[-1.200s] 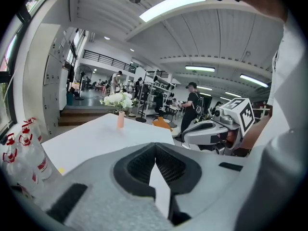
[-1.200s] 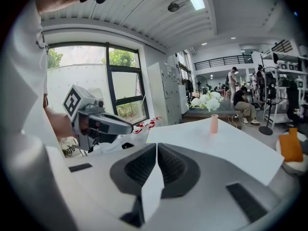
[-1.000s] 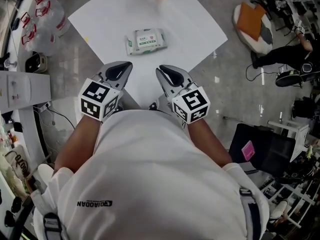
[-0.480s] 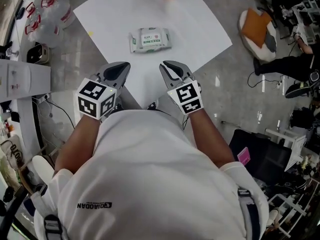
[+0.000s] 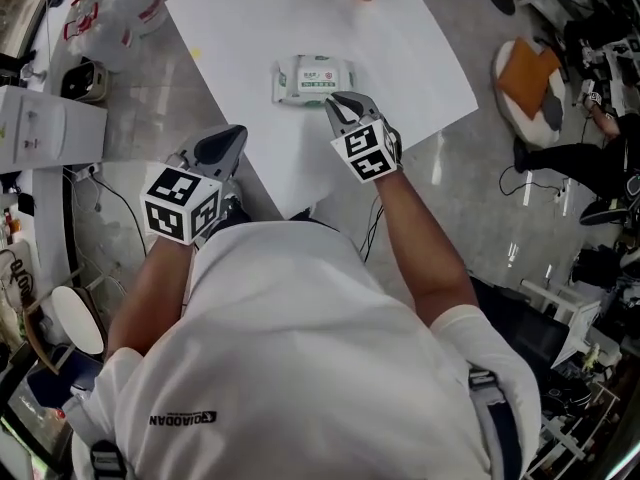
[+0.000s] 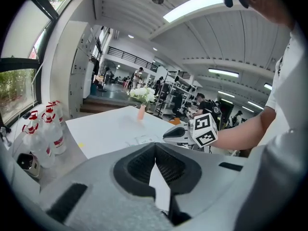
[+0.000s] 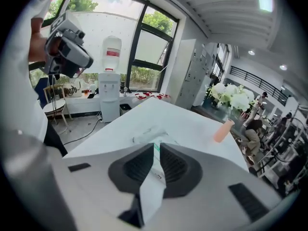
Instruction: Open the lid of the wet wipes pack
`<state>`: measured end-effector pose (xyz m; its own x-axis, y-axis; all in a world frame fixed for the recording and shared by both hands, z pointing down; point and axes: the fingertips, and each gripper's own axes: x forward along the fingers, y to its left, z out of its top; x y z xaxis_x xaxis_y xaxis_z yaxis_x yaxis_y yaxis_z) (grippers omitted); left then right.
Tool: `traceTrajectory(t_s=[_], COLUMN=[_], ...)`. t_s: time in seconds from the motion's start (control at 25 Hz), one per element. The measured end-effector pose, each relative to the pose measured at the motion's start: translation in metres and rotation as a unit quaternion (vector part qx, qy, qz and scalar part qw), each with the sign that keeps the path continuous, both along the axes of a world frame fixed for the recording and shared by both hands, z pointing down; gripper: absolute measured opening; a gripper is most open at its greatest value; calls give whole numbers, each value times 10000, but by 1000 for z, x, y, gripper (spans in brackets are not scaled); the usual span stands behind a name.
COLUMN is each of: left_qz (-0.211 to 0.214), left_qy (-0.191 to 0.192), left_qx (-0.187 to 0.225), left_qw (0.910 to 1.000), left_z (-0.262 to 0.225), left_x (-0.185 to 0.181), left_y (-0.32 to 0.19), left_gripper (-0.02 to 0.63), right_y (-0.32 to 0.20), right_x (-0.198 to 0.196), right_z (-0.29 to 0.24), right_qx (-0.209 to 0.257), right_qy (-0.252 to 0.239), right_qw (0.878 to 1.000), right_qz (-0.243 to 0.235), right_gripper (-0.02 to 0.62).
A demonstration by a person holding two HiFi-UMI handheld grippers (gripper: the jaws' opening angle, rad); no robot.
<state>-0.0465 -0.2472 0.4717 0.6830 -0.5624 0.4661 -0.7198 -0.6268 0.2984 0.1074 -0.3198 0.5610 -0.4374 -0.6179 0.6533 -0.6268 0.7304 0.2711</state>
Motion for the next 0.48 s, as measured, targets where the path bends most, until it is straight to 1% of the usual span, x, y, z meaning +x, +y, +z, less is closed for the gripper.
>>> traceTrajectory(t_s=[0.24,0.48], left_qz=[-167,-164], left_qy=[-41,-90], left_qx=[-141,-129], left_qw=[9998,9997], left_z=[9,10], left_x=[-4,-1], left_y=[-1,-9], left_gripper=[9,9], right_y=[-26,-35], right_x=[-6,-6], right_z=[36,66], right_qx=[-164,-260], right_qy=[483,1061], right_qw=[9982,9921], right_qz=[-330,-616], right_gripper=[51,61])
